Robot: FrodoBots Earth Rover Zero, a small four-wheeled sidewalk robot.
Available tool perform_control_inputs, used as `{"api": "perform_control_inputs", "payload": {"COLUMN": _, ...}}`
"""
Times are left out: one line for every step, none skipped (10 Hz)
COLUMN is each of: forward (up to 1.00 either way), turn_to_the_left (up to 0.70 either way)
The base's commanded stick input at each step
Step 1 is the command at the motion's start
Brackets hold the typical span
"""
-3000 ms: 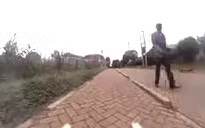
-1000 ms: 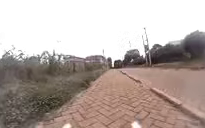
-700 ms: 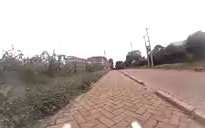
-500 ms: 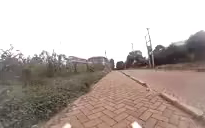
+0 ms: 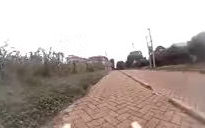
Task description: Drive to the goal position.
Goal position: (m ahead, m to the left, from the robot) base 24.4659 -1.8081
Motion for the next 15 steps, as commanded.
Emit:
{"api": "perform_control_inputs", "payload": {"forward": 0.7, "turn_to_the_left": -0.2}}
{"api": "perform_control_inputs", "payload": {"forward": 0.7, "turn_to_the_left": -0.34}}
{"api": "perform_control_inputs", "payload": {"forward": 0.7, "turn_to_the_left": -0.35}}
{"api": "perform_control_inputs", "payload": {"forward": 0.7, "turn_to_the_left": -0.35}}
{"api": "perform_control_inputs", "payload": {"forward": 0.7, "turn_to_the_left": -0.35}}
{"api": "perform_control_inputs", "payload": {"forward": 0.7, "turn_to_the_left": -0.35}}
{"api": "perform_control_inputs", "payload": {"forward": 0.7, "turn_to_the_left": -0.31}}
{"api": "perform_control_inputs", "payload": {"forward": 0.7, "turn_to_the_left": -0.24}}
{"api": "perform_control_inputs", "payload": {"forward": 0.7, "turn_to_the_left": -0.16}}
{"api": "perform_control_inputs", "payload": {"forward": 0.7, "turn_to_the_left": -0.07}}
{"api": "perform_control_inputs", "payload": {"forward": 0.7, "turn_to_the_left": 0.0}}
{"api": "perform_control_inputs", "payload": {"forward": 0.7, "turn_to_the_left": 0.01}}
{"api": "perform_control_inputs", "payload": {"forward": 0.7, "turn_to_the_left": 0.02}}
{"api": "perform_control_inputs", "payload": {"forward": 0.7, "turn_to_the_left": 0.03}}
{"api": "perform_control_inputs", "payload": {"forward": 0.7, "turn_to_the_left": 0.04}}
